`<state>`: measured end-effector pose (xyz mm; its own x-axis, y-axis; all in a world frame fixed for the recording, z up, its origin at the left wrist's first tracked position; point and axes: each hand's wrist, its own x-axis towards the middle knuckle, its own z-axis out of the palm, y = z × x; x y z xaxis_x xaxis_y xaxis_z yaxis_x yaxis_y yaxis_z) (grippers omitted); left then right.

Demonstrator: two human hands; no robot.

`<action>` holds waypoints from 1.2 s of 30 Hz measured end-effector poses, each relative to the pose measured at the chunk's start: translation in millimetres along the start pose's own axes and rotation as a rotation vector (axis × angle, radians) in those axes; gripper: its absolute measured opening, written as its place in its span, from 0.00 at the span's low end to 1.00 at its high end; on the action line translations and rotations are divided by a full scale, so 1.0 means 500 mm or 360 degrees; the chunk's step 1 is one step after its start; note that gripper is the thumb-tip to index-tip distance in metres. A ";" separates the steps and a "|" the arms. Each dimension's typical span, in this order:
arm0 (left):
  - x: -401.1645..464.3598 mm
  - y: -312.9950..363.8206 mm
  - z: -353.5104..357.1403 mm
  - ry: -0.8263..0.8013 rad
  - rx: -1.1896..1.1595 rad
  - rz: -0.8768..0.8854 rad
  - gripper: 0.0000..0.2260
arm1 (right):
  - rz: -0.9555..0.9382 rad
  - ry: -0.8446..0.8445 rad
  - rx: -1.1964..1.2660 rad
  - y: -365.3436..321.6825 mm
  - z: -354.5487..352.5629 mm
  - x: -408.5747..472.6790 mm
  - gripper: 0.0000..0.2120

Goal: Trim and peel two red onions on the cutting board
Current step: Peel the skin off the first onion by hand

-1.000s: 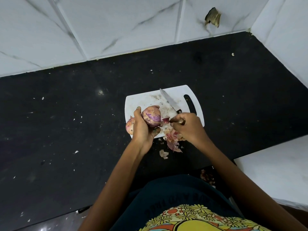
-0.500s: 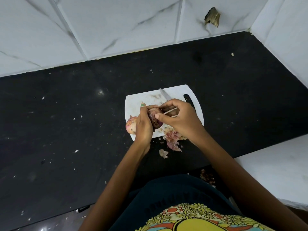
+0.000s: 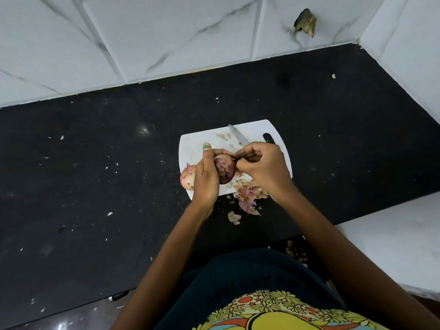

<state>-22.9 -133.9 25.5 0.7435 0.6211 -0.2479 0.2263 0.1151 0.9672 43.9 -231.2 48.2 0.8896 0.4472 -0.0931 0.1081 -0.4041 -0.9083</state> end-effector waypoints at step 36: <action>0.014 -0.010 -0.008 0.0107 -0.0177 -0.0306 0.27 | -0.0044 -0.0263 0.0170 0.016 0.009 0.001 0.12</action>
<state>-21.3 -126.8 19.1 0.6490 0.6291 -0.4277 0.2863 0.3190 0.9035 43.1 -230.9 39.1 0.8011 0.5852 -0.1254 0.0756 -0.3068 -0.9488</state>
